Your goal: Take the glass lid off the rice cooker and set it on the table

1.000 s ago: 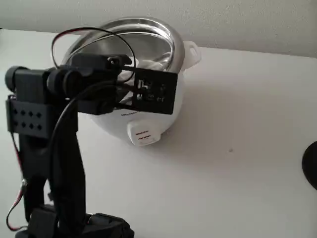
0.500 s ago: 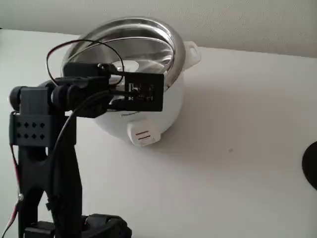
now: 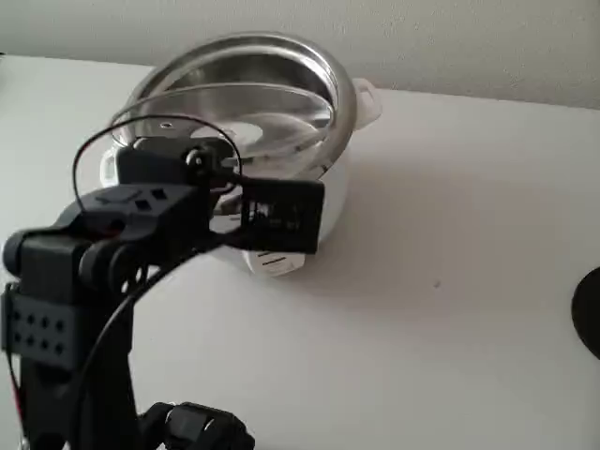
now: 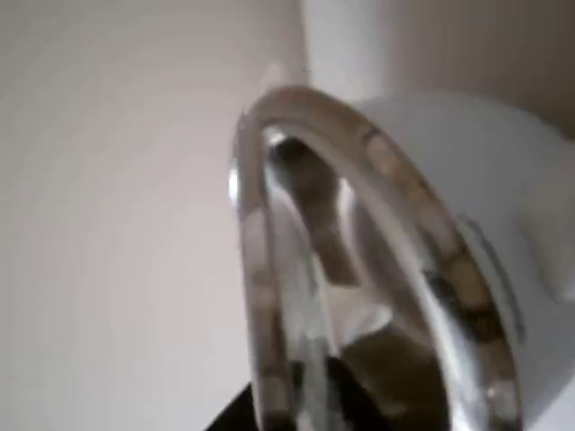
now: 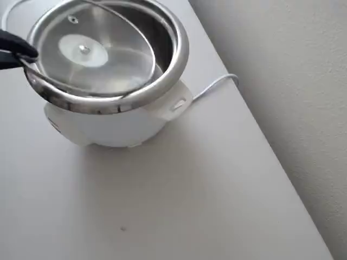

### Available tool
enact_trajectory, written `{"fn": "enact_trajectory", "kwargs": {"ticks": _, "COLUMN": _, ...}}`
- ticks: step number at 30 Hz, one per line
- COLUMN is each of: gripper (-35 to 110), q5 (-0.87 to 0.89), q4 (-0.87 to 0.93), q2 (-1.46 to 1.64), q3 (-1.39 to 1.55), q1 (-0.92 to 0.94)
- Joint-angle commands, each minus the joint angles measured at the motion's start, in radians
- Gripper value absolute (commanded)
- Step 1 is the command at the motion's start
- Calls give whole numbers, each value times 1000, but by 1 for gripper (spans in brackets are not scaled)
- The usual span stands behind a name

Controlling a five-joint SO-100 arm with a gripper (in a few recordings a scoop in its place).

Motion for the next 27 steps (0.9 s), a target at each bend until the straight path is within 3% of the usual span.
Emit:
{"fn": "enact_trajectory", "kwargs": {"ticks": 1, "gripper": 0, "q5": 49, "q4": -112, "q2": 175, "q3": -34, "q1": 127}}
{"fn": "enact_trajectory", "kwargs": {"ticks": 18, "gripper": 0, "q5": -69, "q4": -198, "q2": 227, "q3": 138, "q1": 428}}
{"fn": "enact_trajectory", "kwargs": {"ticks": 27, "gripper": 0, "q5": -152, "q4": -403, "q2": 302, "q3": 511, "q1": 308}}
